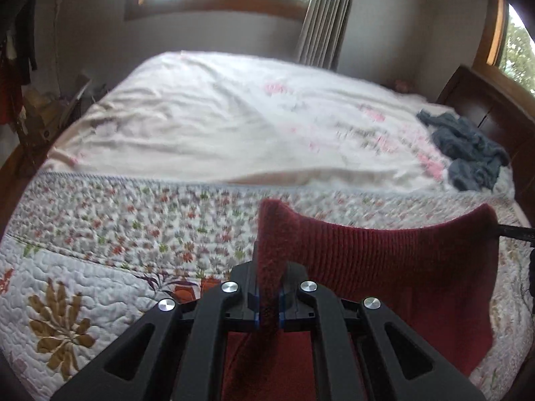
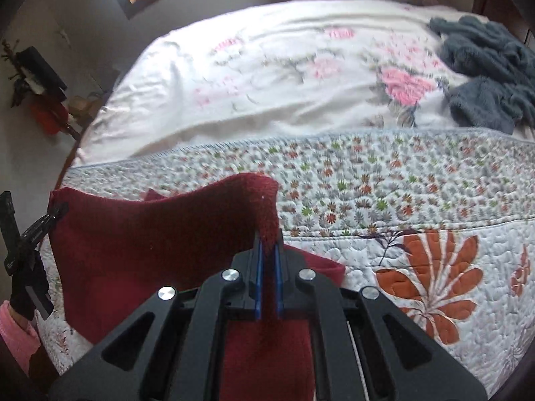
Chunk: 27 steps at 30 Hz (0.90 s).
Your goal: Fold small clothes
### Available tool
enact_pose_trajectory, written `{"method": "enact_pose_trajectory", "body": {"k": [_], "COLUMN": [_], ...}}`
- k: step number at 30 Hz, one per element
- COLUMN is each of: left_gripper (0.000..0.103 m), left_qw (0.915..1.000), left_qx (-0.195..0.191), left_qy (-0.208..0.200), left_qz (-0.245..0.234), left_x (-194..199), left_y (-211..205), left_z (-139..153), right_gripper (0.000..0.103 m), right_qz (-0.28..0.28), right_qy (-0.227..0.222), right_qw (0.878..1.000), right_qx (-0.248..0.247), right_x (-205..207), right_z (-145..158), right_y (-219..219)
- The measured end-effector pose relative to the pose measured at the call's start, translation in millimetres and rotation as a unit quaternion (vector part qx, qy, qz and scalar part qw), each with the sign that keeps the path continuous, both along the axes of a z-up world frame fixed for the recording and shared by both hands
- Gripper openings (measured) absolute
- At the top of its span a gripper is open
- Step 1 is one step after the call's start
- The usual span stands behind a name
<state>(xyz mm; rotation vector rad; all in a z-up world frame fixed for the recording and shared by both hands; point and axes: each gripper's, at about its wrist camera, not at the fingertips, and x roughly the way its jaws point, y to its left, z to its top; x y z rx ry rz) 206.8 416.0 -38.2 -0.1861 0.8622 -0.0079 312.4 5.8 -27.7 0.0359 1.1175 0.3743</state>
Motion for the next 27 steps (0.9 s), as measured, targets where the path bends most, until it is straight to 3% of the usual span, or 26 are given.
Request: {"method": "enact_pose_trajectory", "body": {"k": [6,10,14,19,24,27], "left_gripper": [0.007,0.010,0.022,0.026,0.030,0.029], "left_qw": [0.9985,0.9969,0.9947,0.9929,0.9920,0.9904], "left_qx": [0.006,0.007,-0.014,-0.038,-0.059,-0.079], "left_qy": [0.052,0.074,0.092,0.094,0.060,0.040], "left_qz": [0.015,0.026,0.044,0.063,0.094,0.106], "left_x": [21.0,26.5,31.9,27.4,5.1,-17.1], "left_y": [1.3,5.6,14.3,30.8,58.8,70.3], "left_z": [-63.8,-84.5,-94.3,-84.4,-48.5,-26.0], "right_gripper": [0.004,0.005,0.008,0.015,0.020,0.026], "right_qz": [-0.006,-0.012,-0.017,-0.020,-0.018,-0.004], "right_qy": [0.038,0.057,0.072,0.070,0.059,0.058], "right_qw": [0.999,0.997,0.996,0.996,0.998,0.998], "right_qx": [-0.028,-0.041,-0.051,-0.050,-0.023,-0.006], "right_x": [21.4,30.1,31.8,26.2,4.7,-28.7], "right_z": [-58.8,-82.8,-96.2,-86.7,-52.8,-36.4], "right_y": [8.2,10.8,11.7,6.5,-17.0,-33.0]}}
